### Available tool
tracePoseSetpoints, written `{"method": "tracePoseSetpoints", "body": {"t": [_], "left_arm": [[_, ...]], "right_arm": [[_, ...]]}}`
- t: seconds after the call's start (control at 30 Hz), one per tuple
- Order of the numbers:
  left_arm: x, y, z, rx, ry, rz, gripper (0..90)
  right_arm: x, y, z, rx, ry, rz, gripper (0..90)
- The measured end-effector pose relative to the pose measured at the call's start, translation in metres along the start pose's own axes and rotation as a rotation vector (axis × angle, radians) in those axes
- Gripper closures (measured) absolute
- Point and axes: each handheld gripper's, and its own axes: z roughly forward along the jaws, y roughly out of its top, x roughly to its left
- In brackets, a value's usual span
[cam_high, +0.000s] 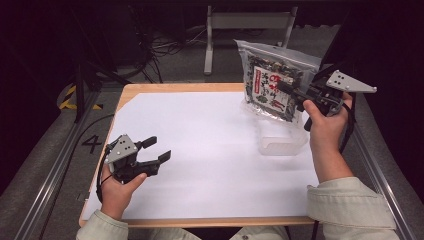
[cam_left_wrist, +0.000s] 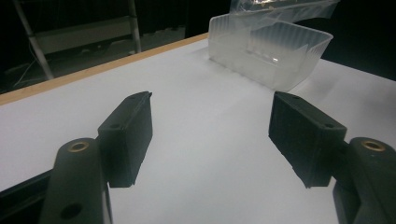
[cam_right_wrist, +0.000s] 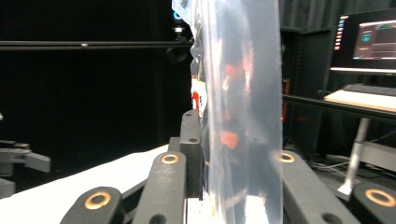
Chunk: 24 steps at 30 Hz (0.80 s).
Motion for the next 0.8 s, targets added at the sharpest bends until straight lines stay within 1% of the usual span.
{"method": "tracePoseSetpoints", "body": {"t": [0.03, 0.1, 0.27, 0.3, 0.33, 0.4, 0.43, 0.5, 0.57, 0.63, 0.7, 0.8], "left_arm": [[0.0, 0.0, 0.0, 0.001, 0.0, -0.005, 31.6], [0.0, 0.0, 0.0, 0.001, 0.001, 0.001, 31.6], [0.0, -0.001, 0.0, 0.003, 0.002, -0.002, 31.6], [0.0, -0.001, 0.0, 0.003, 0.002, -0.002, 31.7], [0.0, -0.001, 0.0, 0.004, 0.003, -0.002, 31.7], [0.0, -0.002, 0.0, 0.003, 0.004, -0.003, 31.7], [0.0, -0.002, 0.0, 0.001, 0.007, -0.002, 31.7], [0.0, -0.002, -0.001, 0.0, 0.006, -0.006, 31.7], [0.0, -0.002, -0.001, 0.002, 0.006, 0.0, 31.7], [0.0, -0.002, -0.001, 0.003, 0.005, 0.0, 31.7], [0.0, -0.003, -0.001, 0.003, 0.008, 0.003, 31.7], [0.0, -0.004, -0.002, 0.004, 0.007, -0.005, 31.8]], "right_arm": [[-0.002, 0.0, -0.001, -0.002, -0.009, -0.004, 75.3], [-0.006, -0.001, -0.003, -0.004, -0.024, -0.003, 75.3], [-0.014, -0.004, -0.008, -0.004, -0.055, -0.007, 75.3], [-0.015, -0.004, -0.008, -0.003, -0.058, -0.001, 75.3], [-0.017, -0.006, -0.009, -0.007, -0.071, -0.001, 75.3], [-0.021, -0.008, -0.01, -0.011, -0.092, -0.011, 75.3], [-0.022, -0.009, -0.01, -0.01, -0.099, -0.008, 75.3], [-0.026, -0.012, -0.01, -0.014, -0.109, -0.014, 75.3], [-0.028, -0.014, -0.011, -0.014, -0.121, -0.02, 75.3], [-0.029, -0.014, -0.011, -0.017, -0.123, -0.018, 75.3], [-0.032, -0.018, -0.011, -0.01, -0.147, -0.028, 75.3], [-0.036, -0.024, -0.013, -0.013, -0.169, -0.01, 75.3]]}}
